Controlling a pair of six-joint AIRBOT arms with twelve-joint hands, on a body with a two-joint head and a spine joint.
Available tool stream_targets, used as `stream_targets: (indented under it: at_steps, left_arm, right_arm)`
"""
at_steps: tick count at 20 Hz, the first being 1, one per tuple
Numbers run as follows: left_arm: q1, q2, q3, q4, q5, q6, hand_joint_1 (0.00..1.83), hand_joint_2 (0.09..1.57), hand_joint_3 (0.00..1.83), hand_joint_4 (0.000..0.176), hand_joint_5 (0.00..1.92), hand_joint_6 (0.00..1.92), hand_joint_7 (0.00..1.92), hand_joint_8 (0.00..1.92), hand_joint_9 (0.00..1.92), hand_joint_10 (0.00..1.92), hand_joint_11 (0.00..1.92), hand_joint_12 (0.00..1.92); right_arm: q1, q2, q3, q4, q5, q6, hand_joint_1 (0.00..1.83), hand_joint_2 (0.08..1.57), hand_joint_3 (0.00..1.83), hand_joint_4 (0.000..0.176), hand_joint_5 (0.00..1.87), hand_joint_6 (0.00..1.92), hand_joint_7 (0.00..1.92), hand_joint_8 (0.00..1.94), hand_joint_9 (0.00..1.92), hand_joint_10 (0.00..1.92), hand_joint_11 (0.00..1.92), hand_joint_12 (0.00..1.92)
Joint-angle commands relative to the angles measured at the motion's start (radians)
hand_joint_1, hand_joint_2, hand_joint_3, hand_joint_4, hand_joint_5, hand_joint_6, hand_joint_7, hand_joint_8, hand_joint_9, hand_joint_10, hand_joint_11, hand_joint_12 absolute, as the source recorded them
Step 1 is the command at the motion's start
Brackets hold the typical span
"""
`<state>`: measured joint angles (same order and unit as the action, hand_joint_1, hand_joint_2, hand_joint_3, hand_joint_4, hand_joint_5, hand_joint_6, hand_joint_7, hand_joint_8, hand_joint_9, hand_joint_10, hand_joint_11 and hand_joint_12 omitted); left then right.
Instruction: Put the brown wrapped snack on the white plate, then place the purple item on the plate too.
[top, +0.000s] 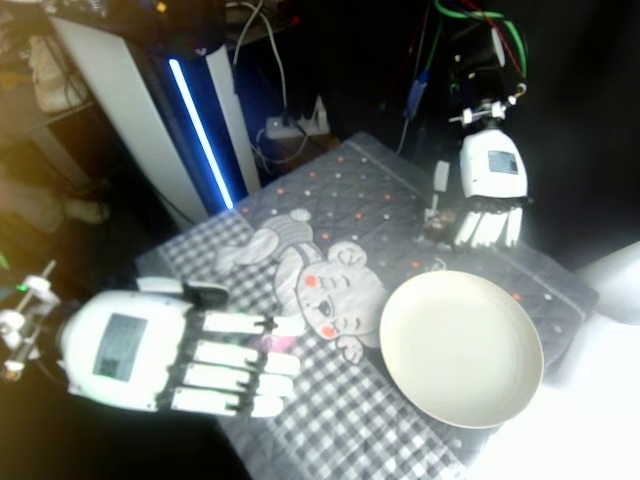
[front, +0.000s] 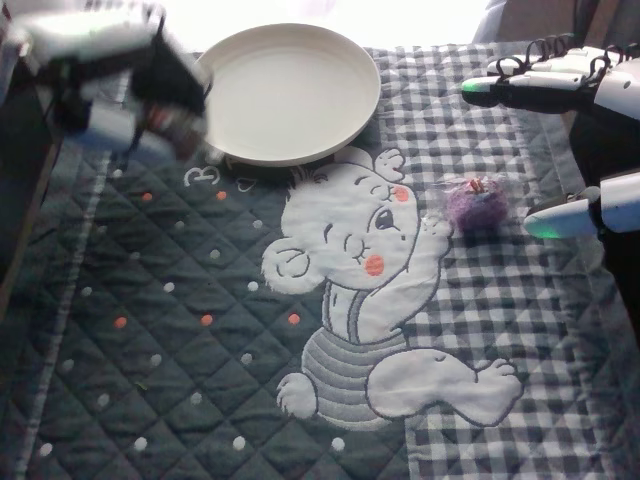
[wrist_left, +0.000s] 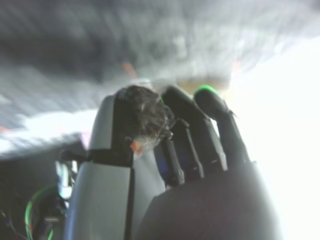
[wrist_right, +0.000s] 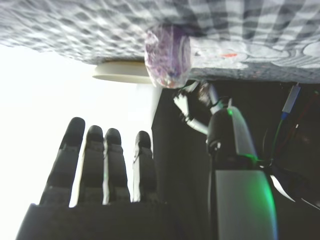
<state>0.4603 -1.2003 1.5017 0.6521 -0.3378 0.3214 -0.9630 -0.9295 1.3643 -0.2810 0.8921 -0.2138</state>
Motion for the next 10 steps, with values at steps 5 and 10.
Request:
stream_targets:
  at_steps: [5,10]
  left_arm:
    - [-0.103,-0.130,0.146,-0.057,-0.086,0.000,1.16,1.05,0.00,0.000,1.14,0.71,0.69,1.70,0.67,1.91,0.64,1.92]
    - [-0.103,-0.205,0.249,-0.086,-0.053,-0.048,0.83,0.84,0.00,0.038,0.56,0.00,0.64,0.63,0.50,1.21,0.34,1.63]
  right_arm:
    - [0.012,-0.027,0.021,0.049,0.110,0.004,0.86,0.97,0.00,0.092,0.21,0.00,0.13,0.00,0.09,0.00,0.00,0.43]
    - [0.049,-0.061,0.043,0.048,0.122,0.004,0.85,0.97,0.00,0.085,0.23,0.00,0.17,0.00,0.15,0.00,0.00,0.50]
